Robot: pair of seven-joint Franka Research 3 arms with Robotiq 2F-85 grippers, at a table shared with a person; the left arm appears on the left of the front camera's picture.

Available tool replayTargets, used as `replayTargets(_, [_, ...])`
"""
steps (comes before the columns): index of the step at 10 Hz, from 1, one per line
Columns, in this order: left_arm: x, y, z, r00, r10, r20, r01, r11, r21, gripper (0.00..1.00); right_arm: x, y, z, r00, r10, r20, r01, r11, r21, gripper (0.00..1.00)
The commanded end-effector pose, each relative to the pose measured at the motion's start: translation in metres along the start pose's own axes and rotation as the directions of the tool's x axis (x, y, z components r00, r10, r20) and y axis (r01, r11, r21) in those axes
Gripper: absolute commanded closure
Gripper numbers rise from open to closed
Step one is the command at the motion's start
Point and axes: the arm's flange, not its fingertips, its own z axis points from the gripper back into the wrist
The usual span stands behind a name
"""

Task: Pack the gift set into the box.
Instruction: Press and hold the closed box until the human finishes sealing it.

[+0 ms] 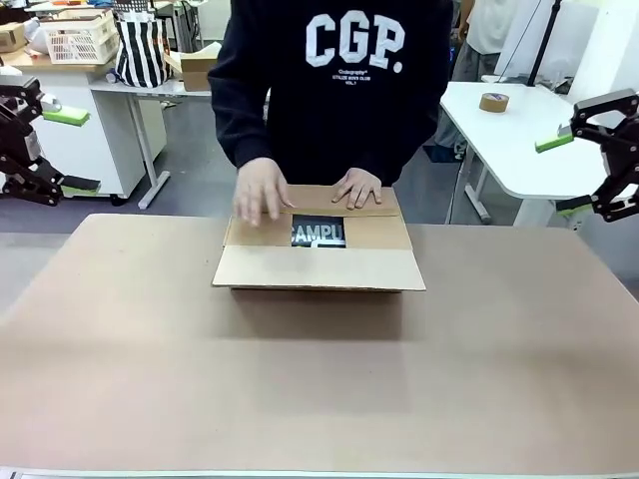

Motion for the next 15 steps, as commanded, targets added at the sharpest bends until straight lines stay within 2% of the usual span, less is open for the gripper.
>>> replayTargets(1, [-0.0018,0.0011,0.0009,1.000,-0.015,-0.002,0.015,1.000,-0.012,0.00,0.0026,0.0045,0.0017,1.000,-0.005,-0.004,0.005,1.000,0.007,0.00])
replayTargets(15, [-0.0018,0.0011,0.0009,1.000,-0.015,-0.002,0.015,1.000,-0.012,0.00,0.0026,0.0045,0.0017,1.000,-0.005,-0.004,0.005,1.000,0.007,0.00])
